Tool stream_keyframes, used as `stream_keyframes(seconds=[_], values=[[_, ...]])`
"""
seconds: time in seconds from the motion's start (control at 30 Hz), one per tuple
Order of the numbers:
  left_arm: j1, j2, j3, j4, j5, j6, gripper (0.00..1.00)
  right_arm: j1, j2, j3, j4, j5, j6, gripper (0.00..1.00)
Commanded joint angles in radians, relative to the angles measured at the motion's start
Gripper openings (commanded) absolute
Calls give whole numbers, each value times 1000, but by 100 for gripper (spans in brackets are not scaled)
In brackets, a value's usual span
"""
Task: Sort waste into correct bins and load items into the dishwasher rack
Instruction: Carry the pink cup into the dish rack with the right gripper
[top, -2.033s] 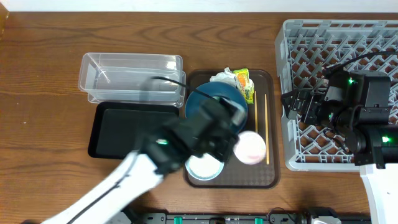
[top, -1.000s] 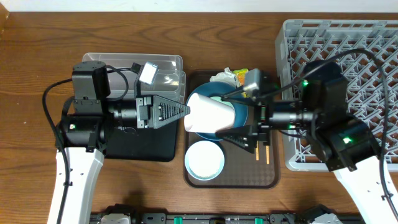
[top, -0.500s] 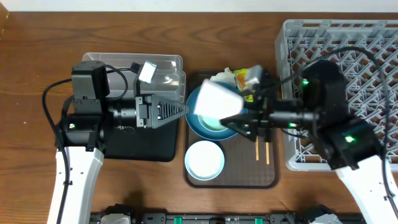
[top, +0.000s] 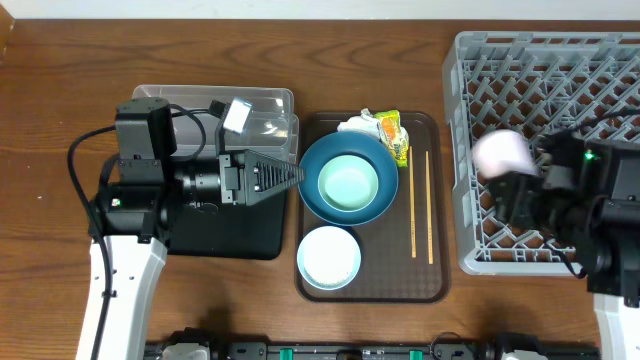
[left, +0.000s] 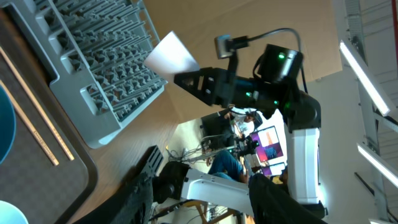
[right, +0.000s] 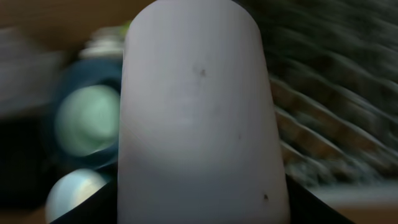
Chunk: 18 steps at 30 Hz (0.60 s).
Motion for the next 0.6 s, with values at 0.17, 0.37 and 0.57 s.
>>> stream_keyframes(seconds=[0.17,0.37,0.57], values=[[-1,-5,11,1,-2,35,53,-155,121,11,-163,264,120,47],[-1,-5,11,-6,-2,35,53,-191,268,11,-193,257,104,45],[-1,-5,11,-6,-3,39,53,-190,380,11,-101,101,79,43]])
